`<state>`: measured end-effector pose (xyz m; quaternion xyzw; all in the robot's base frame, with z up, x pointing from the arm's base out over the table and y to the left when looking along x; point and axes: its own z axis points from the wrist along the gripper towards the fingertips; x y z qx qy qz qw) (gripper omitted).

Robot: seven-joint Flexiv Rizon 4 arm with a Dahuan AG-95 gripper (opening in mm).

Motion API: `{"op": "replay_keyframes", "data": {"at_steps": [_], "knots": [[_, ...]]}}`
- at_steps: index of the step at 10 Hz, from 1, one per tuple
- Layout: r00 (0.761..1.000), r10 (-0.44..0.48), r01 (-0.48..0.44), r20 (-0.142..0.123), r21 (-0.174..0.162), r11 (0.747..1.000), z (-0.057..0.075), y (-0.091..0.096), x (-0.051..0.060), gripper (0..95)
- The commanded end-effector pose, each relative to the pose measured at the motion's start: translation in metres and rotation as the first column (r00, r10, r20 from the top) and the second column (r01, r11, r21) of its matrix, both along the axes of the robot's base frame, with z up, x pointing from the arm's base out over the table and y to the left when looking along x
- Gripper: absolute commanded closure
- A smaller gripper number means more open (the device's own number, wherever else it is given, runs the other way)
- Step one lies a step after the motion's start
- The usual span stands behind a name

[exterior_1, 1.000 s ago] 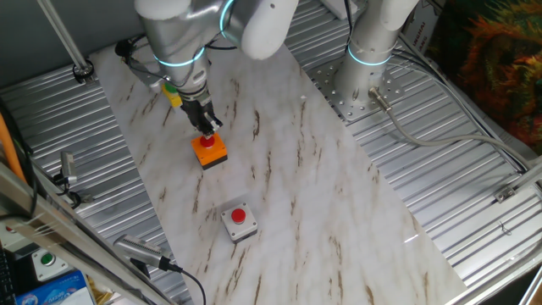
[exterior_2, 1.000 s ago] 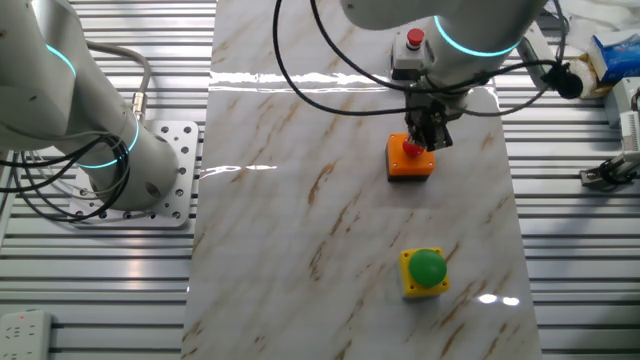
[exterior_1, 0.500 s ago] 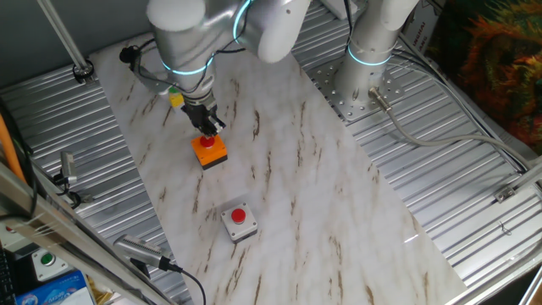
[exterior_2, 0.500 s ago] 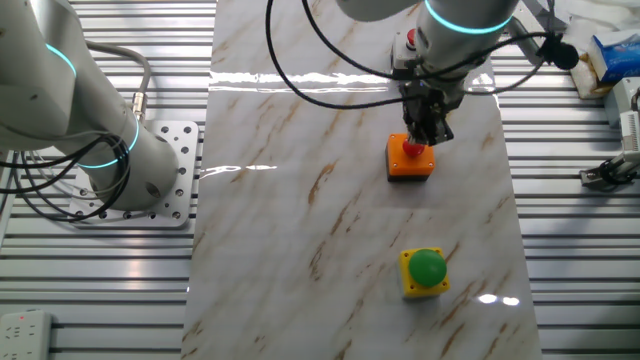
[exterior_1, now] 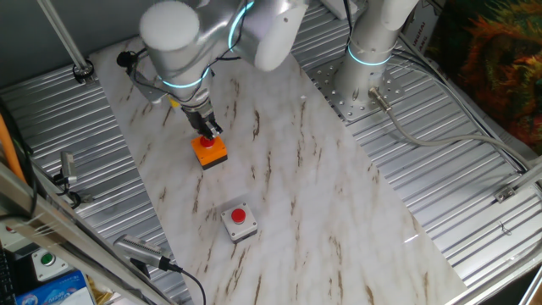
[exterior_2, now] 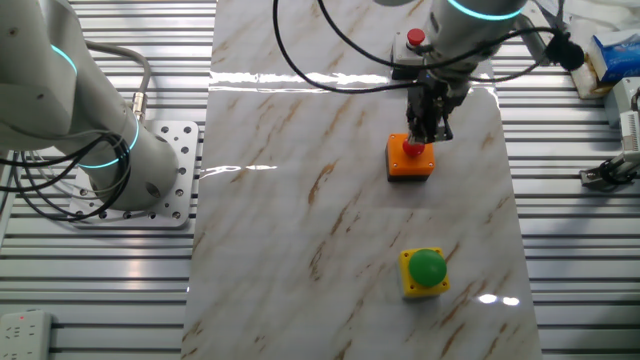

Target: Press three buttons from left to right in sequence

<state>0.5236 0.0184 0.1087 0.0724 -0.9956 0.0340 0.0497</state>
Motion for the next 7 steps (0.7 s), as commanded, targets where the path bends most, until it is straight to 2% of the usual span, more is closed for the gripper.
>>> {"op": "replay_keyframes", "data": {"at_steps": [1, 7], "knots": [[0.999, -0.034, 0.034, -0.001, 0.049, 0.998, 0.0006, -0.0003, -0.0006, 95.0], [0.999, -0.032, 0.032, -0.003, 0.057, 0.998, 0.0013, -0.0004, -0.0012, 95.0]]}}
